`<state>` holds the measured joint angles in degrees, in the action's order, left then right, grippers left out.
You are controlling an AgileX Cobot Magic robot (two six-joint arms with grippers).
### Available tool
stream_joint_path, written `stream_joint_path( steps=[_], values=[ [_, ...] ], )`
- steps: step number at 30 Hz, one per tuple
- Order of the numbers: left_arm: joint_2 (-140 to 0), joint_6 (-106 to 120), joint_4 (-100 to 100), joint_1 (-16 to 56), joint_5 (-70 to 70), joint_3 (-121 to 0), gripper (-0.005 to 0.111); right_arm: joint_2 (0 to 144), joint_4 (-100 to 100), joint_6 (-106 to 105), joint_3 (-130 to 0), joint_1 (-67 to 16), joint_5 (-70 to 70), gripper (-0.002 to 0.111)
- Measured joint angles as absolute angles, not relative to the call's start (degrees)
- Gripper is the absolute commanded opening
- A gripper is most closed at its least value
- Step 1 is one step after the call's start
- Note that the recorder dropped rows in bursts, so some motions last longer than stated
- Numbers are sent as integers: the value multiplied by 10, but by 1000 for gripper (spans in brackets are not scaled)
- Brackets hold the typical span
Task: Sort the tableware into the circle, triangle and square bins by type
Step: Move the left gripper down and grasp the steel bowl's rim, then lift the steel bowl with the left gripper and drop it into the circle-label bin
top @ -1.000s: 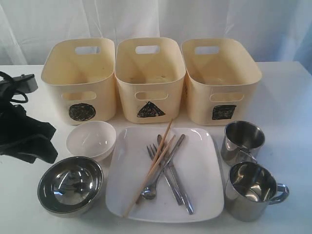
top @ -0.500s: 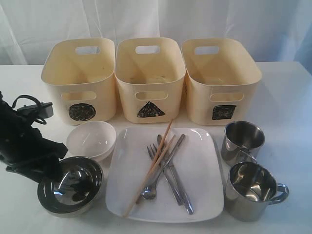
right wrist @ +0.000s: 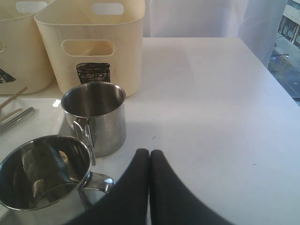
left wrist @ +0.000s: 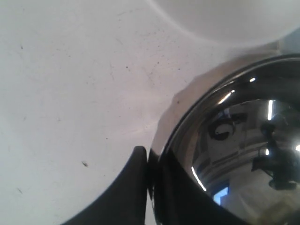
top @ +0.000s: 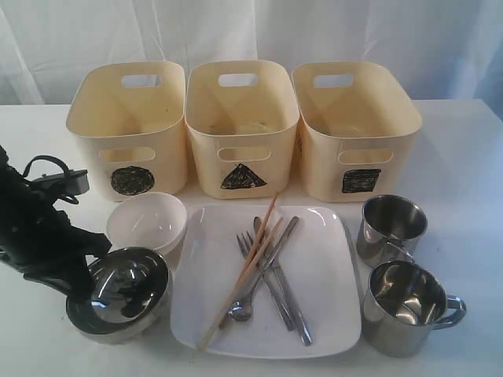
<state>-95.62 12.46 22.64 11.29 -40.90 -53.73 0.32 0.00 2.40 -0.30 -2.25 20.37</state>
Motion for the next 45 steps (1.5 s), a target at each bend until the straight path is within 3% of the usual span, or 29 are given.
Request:
stream_joint_path(
  steps=[23, 33, 45],
  values=[
    [-899, 167, 265, 113, -491, -577, 0, 3, 0, 24, -3, -23, 204, 0],
    [-863, 119, 198, 113, -442, -744, 0, 3, 0, 24, -3, -23, 204, 0],
    [-1011, 20, 90, 93, -415, -1007, 0, 3, 0, 24, -3, -23, 204, 0]
  ],
)
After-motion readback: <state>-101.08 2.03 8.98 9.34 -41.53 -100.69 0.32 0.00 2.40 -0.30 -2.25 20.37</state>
